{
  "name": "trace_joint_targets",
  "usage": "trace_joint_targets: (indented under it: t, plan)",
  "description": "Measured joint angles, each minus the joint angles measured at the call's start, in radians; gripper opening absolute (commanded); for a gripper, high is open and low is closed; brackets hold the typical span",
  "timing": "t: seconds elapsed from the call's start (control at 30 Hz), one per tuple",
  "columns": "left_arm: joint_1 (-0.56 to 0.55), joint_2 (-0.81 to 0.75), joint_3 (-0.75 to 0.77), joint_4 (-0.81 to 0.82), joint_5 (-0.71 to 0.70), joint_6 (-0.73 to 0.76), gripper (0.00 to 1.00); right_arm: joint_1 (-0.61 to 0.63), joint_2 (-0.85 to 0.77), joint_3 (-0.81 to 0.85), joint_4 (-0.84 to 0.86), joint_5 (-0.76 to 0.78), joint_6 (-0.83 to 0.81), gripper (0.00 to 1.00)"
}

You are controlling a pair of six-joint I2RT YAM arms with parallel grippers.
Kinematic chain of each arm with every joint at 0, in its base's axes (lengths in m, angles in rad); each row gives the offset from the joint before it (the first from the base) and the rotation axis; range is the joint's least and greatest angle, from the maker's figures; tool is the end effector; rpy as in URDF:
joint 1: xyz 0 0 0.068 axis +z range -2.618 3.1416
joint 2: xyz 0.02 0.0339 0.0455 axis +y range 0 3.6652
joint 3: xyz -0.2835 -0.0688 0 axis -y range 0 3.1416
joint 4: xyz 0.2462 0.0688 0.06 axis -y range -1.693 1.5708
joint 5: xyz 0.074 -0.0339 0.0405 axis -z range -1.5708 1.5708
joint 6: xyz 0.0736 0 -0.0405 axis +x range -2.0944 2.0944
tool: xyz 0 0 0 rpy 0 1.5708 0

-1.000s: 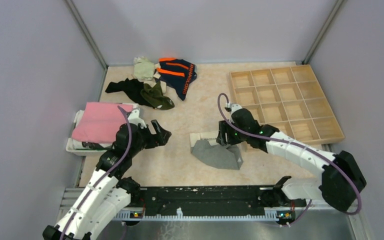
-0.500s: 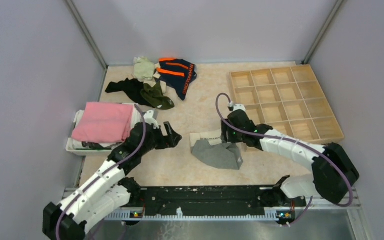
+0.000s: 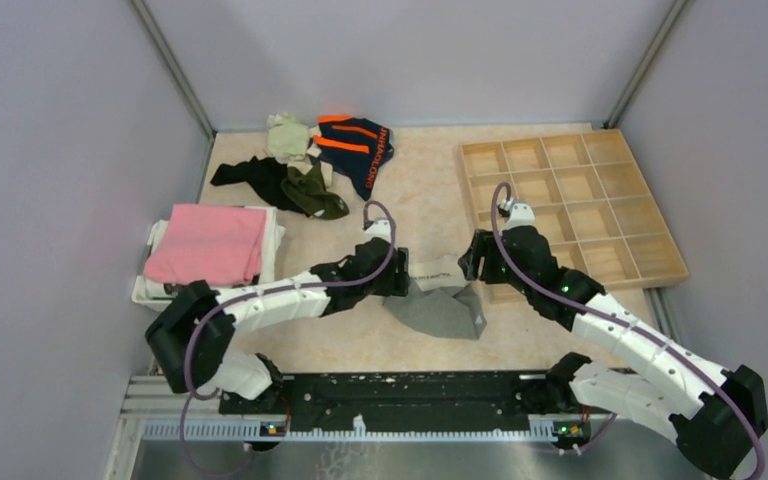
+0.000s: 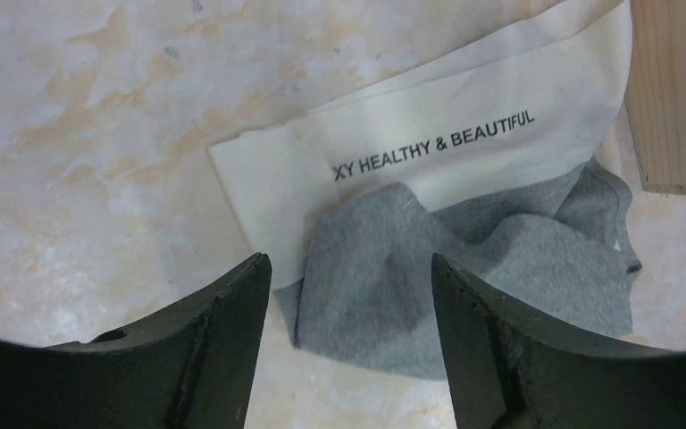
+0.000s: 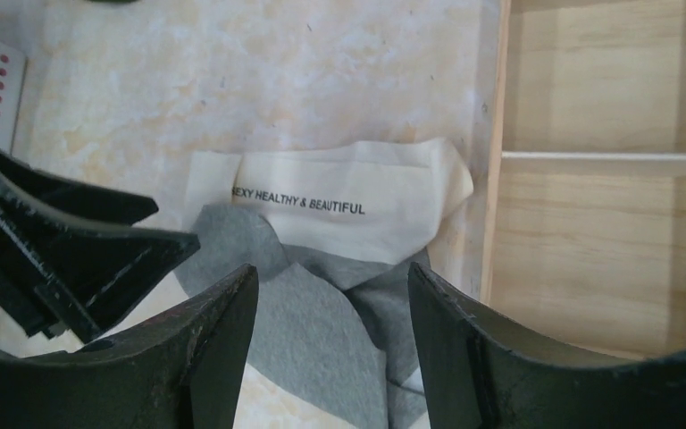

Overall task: Roll the underwear
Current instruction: Flatten out the underwear at the center of the board.

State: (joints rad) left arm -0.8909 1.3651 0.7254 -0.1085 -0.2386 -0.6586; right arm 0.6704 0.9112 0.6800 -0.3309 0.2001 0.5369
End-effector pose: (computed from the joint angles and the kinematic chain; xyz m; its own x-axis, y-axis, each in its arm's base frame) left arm 0.2035 -0.2240 0.1932 -0.7341 -0.0379 -0.6780 0.2497 0.9134 -0.3214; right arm 0.1841 0.1273 0.2616 -0.6029 0.1617 -0.7813 -0.1964 0.9190 0.3417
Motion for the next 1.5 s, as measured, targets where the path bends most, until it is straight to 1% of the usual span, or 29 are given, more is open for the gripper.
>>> trace_joint_targets:
  t: [0.1, 0.17, 0.37, 0.5, 0.57, 0.63, 0.77, 0.83, 0.87, 1.03, 1.27, 1.37, 1.5]
  plan:
    - [-0.023, 0.1, 0.072, 0.004, -0.048, 0.003, 0.69, 0.0, -0.008, -0.015, -0.021, -0.004, 0.003, 0.62]
    - [-0.03, 0.139, 0.096, 0.003, -0.072, 0.003, 0.66, 0.0, -0.014, -0.023, -0.032, -0.007, 0.004, 0.62]
    - [-0.042, 0.202, 0.113, -0.007, -0.119, 0.003, 0.64, -0.001, -0.044, -0.039, -0.048, -0.01, 0.005, 0.62]
    - [-0.054, 0.243, 0.121, -0.012, -0.127, 0.003, 0.57, -0.001, -0.049, -0.039, -0.056, -0.01, 0.004, 0.62]
    - [-0.061, 0.27, 0.132, -0.016, -0.129, 0.004, 0.5, -0.001, -0.05, -0.04, -0.056, -0.01, 0.003, 0.62]
    - [-0.064, 0.295, 0.146, -0.023, -0.132, 0.003, 0.4, -0.001, -0.053, -0.046, -0.056, -0.01, 0.002, 0.62]
    - [-0.067, 0.329, 0.177, -0.034, -0.159, 0.005, 0.11, -0.001, -0.064, -0.059, -0.062, -0.01, 0.002, 0.62]
    - [-0.067, 0.329, 0.177, -0.042, -0.173, 0.008, 0.03, -0.001, -0.074, -0.064, -0.064, -0.01, 0.002, 0.62]
    - [-0.067, 0.328, 0.177, -0.045, -0.178, 0.011, 0.0, -0.001, -0.079, -0.065, -0.068, -0.01, 0.002, 0.62]
    - [-0.067, 0.301, 0.173, -0.064, -0.207, 0.041, 0.0, -0.001, -0.113, -0.071, -0.073, -0.018, 0.003, 0.62]
    - [-0.062, 0.101, 0.122, -0.024, -0.272, 0.146, 0.0, -0.002, -0.166, -0.114, -0.079, -0.041, 0.021, 0.62]
    - [-0.045, 0.05, 0.104, 0.008, -0.294, 0.184, 0.0, -0.002, -0.167, -0.132, -0.077, -0.053, 0.032, 0.62]
    - [0.003, 0.033, 0.076, 0.02, -0.309, 0.212, 0.0, -0.002, -0.166, -0.145, -0.077, -0.067, 0.043, 0.62]
